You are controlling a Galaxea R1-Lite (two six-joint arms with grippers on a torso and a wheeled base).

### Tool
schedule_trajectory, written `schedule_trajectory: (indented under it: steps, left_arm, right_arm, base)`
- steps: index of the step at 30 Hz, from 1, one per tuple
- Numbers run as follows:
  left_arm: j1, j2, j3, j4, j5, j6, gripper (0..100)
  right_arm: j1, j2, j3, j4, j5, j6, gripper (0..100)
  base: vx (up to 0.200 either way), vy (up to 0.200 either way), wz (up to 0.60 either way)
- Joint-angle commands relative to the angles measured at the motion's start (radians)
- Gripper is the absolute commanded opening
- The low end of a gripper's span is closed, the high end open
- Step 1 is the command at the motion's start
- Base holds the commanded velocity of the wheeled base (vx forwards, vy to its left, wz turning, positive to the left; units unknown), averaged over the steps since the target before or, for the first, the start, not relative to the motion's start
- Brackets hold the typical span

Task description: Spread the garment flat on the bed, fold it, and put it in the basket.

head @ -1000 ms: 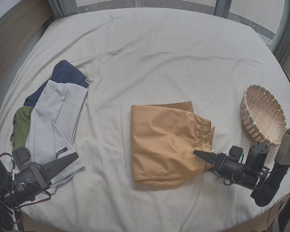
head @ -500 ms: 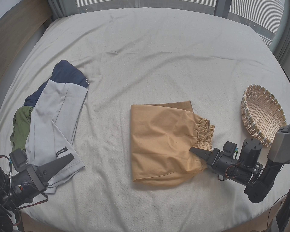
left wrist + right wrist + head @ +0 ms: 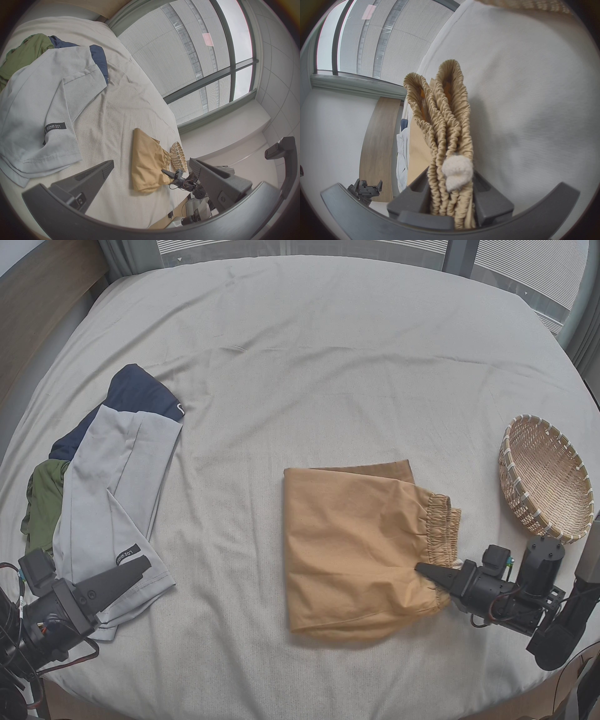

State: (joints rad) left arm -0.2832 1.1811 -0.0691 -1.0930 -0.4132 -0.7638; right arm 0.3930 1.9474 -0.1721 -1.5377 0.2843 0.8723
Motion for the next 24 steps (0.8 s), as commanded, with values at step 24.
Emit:
schedule_trajectory:
  steps: [24]
  left_arm:
    - [-0.004,0.005,0.008,-0.001,-0.001,-0.008,100]
  right_arm:
    - [-0.102,-0.211,-0.003,0.007,0.036,-0.151,0]
  base:
    - [0.0,0.0,0.0]
